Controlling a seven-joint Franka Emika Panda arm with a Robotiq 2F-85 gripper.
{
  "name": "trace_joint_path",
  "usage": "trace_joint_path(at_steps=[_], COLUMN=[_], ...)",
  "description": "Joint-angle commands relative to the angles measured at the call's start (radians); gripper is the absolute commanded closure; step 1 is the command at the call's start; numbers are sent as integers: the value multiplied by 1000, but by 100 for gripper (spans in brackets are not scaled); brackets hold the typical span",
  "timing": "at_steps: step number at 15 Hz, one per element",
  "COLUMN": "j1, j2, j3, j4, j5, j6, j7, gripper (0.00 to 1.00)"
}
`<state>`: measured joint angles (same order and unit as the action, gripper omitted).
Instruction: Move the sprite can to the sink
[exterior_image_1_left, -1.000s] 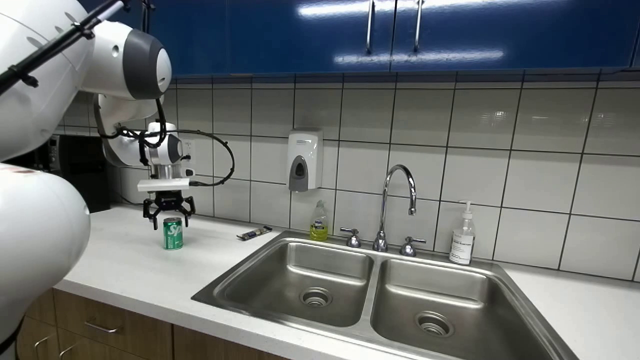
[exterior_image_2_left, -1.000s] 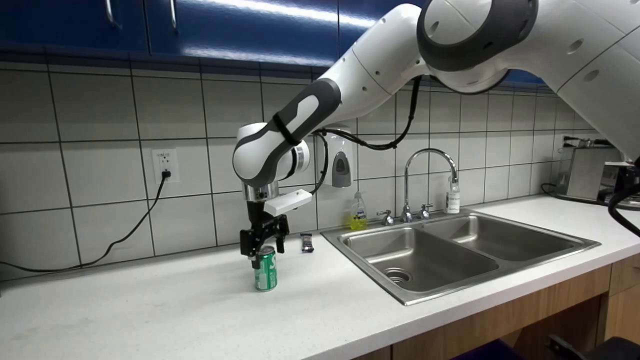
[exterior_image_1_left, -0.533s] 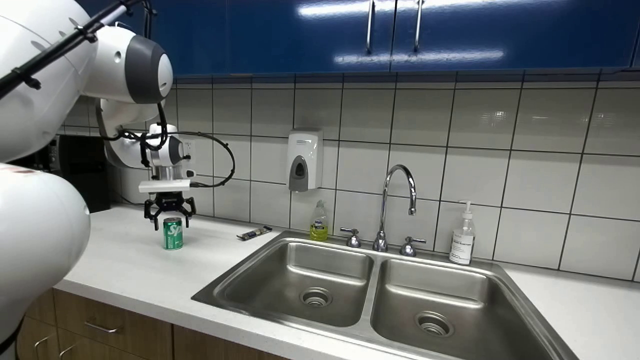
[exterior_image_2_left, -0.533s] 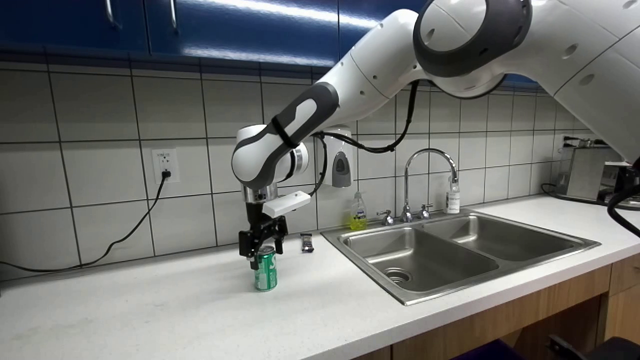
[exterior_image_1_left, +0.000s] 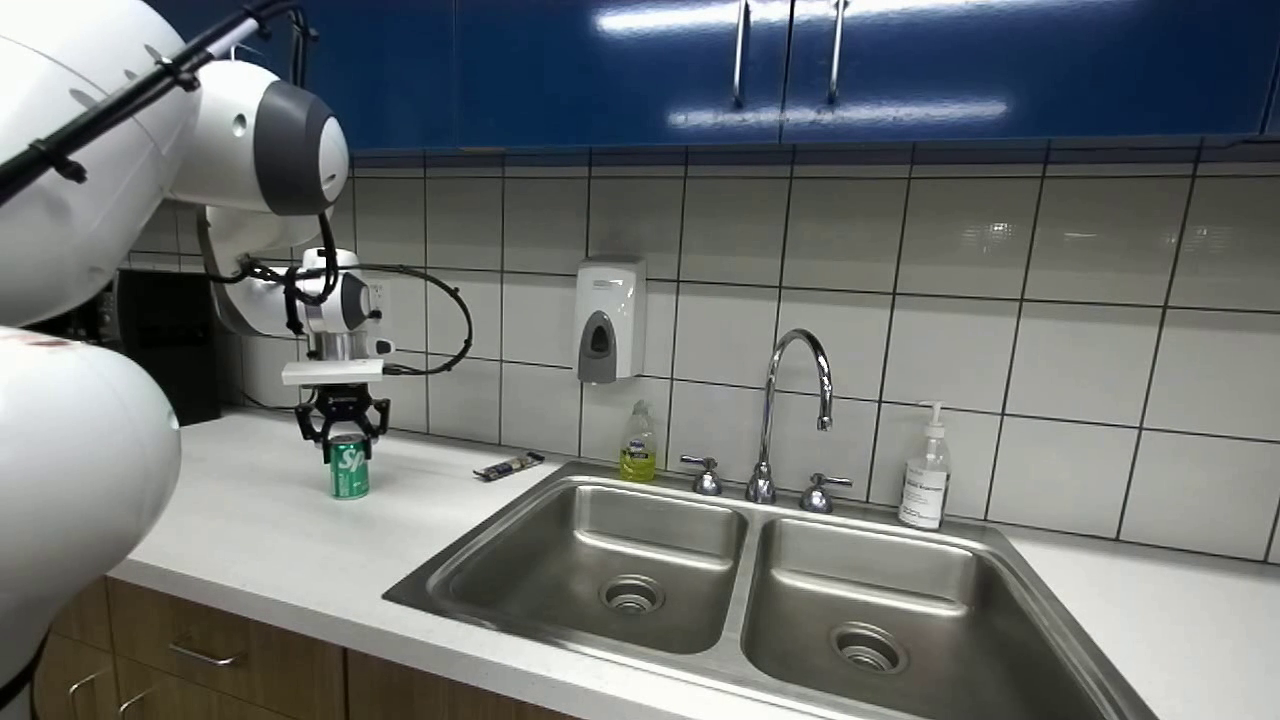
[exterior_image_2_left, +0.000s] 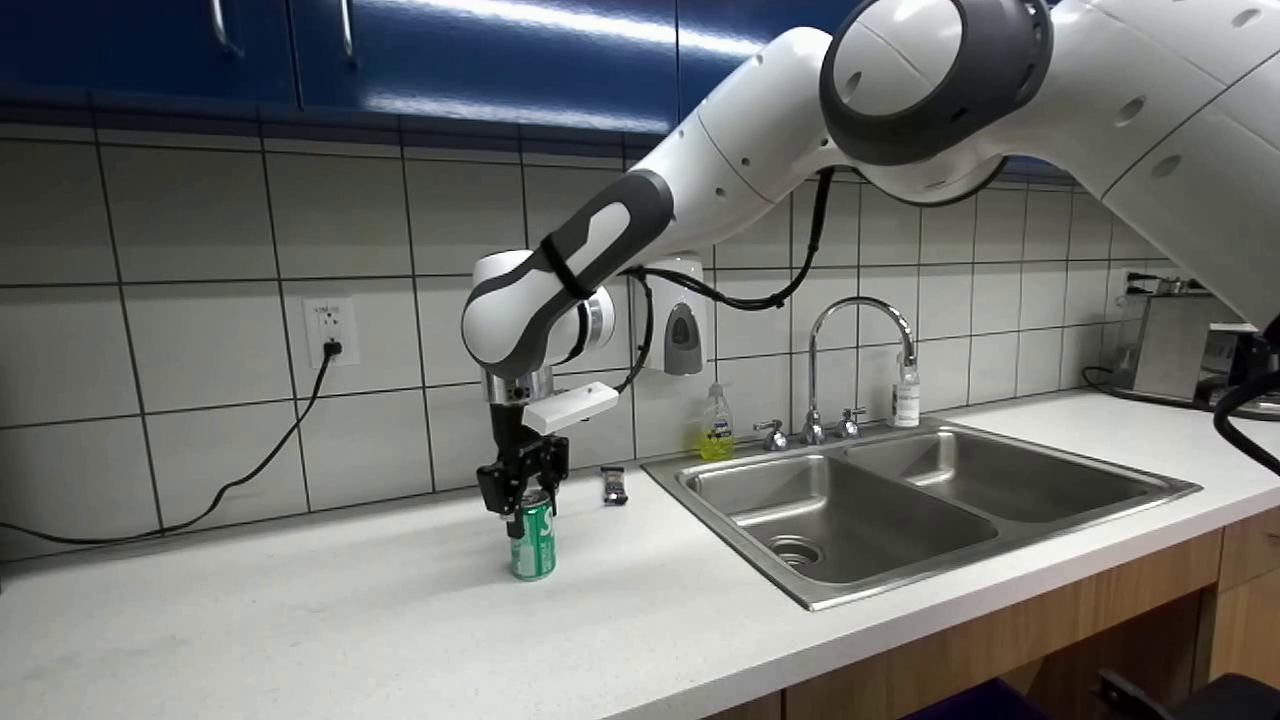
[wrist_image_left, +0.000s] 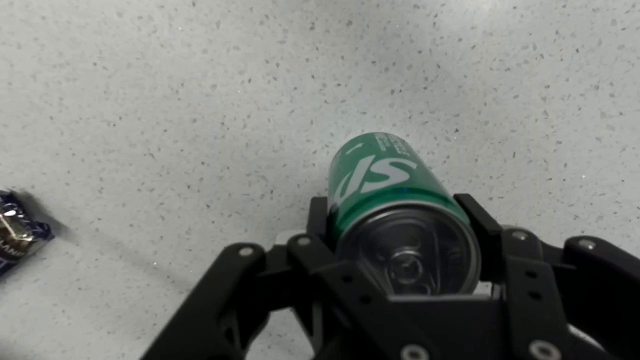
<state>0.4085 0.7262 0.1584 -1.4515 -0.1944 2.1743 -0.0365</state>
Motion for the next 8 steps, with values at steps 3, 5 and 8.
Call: trace_joint_path(at_steps=[3, 5, 8], j1=[3, 3, 0], j2=[-4, -24, -65], j3=[-11, -12, -14], j4=[26, 18, 2], j5=[-3, -3, 0], j6=[-40, -54, -78], j7=[45, 53, 67], gripper=[62, 62, 62])
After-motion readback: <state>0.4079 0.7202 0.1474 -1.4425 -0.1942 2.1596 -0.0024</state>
